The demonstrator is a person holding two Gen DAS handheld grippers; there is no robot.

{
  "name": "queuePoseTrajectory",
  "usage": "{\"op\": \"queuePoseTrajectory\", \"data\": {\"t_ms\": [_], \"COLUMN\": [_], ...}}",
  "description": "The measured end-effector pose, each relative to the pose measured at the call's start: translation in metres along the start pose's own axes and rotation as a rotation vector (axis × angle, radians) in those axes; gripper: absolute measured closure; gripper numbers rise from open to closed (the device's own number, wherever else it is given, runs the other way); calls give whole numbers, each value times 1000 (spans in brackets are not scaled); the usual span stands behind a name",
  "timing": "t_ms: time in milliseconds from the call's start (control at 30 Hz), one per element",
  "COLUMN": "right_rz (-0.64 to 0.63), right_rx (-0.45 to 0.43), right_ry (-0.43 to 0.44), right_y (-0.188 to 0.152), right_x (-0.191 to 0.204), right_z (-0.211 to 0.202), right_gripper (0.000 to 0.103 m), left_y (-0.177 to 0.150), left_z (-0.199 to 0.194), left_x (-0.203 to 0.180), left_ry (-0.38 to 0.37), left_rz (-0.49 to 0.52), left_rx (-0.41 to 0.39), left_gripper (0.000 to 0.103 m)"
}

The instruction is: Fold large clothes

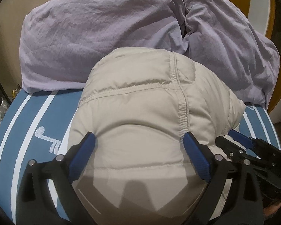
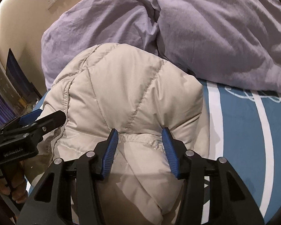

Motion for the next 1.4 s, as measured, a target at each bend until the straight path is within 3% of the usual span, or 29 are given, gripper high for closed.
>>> {"op": "queuePoseTrajectory", "data": {"t_ms": [267,333,400,533,767,1033,1400], "right_rz": [61,61,55,63,48,89,115], "right_rx": [-4,-4,-23,-38,-1,45,49], "right_ry": [-49,-74,-107,-126,-193,-162,-125], "right_y": [-3,-1,-3,-13,-46,-85,-110], "right_x": [1,7,11,23,39,47,59], "right_z": [-11,-25,-39,-72,-111,-144,-163], "right_gripper": [50,42,17,3,1,1,1], "left_y": [-9,-13,-18,-31,-63,-95,-124], "left_z": [-27,-39,-55,-82,-123,-154,-173], "left_x": [-6,-4,0,9,24,30,28], "left_ry": [1,-2,-12,-34,-90,-141,-189], "left_rz": [75,85,91,81,33,-3,-42], "left_rx": [-41,-56,-73,-90,-75,-53,-41], "left_gripper": [6,6,5,3,3,3,3]}}
Point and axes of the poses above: each gripper's, at about its wrist camera, not at the fingertips, and z roughly the way its jaws point, x to its left, y to its top, the point moved 3 cm from there along z, roughly the way its jaws point, and after that the axes turned 9 degrees about z, right-handed, at the moved point
